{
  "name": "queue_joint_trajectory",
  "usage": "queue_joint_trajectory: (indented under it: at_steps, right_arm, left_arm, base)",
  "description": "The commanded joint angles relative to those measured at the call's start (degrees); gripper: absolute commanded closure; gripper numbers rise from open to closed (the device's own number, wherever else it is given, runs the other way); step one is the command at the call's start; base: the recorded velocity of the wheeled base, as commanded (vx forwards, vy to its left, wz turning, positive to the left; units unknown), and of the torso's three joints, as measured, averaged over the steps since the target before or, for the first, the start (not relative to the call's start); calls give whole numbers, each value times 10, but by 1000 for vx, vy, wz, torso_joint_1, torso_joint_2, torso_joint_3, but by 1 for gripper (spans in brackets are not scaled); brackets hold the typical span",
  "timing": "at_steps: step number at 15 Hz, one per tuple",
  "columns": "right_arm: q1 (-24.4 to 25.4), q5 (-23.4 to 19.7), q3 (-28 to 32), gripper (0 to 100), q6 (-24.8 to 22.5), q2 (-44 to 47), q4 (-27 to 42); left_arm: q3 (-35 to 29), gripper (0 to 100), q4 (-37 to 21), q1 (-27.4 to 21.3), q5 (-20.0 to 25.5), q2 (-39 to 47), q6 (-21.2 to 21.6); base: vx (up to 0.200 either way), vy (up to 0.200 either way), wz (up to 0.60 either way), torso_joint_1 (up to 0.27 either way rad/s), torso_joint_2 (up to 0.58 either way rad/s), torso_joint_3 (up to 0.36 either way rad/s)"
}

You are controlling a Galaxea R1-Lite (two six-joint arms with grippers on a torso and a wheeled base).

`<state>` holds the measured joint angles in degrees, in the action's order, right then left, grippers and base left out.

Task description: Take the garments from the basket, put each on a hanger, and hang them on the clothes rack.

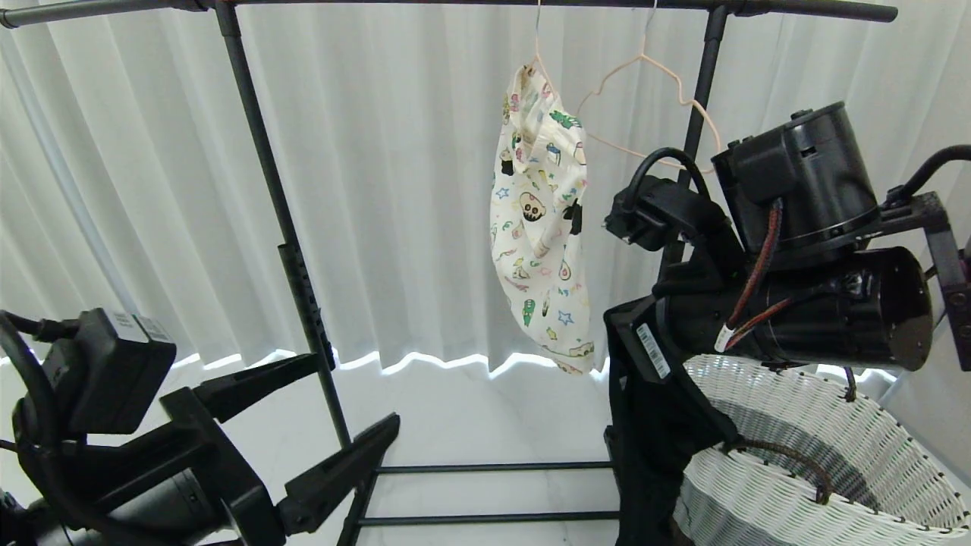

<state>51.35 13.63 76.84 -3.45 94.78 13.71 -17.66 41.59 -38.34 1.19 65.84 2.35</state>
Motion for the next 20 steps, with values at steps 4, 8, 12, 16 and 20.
queue_joint_trajectory:
  at_steps: [4, 8, 12, 16, 20]
  right_arm:
    - [26, -12, 110, 100, 13, 91, -19]
    - [46, -15, 145, 100, 28, 102, -19]
    - [75, -14, 146, 100, 43, 90, -19]
    - [88, -15, 145, 100, 43, 80, -18]
    - [111, -29, 145, 100, 42, 69, -13]
  left_arm:
    - [-48, 0, 0, -88, 3, 97, -60]
    - [-89, 0, 0, -89, -4, 176, -118]
    - [-117, 0, 0, -61, -28, 254, -132]
    - [-116, 0, 0, -28, -27, 279, -131]
    - [-113, 0, 0, -34, -24, 288, -133]
  base:
    - [0, 0, 0, 0, 0, 0]
    - [0, 0, 0, 0, 0, 0]
    - [0, 0, 0, 0, 0, 0]
    - [0, 0, 0, 0, 0, 0]
    - [0, 0, 0, 0, 0, 0]
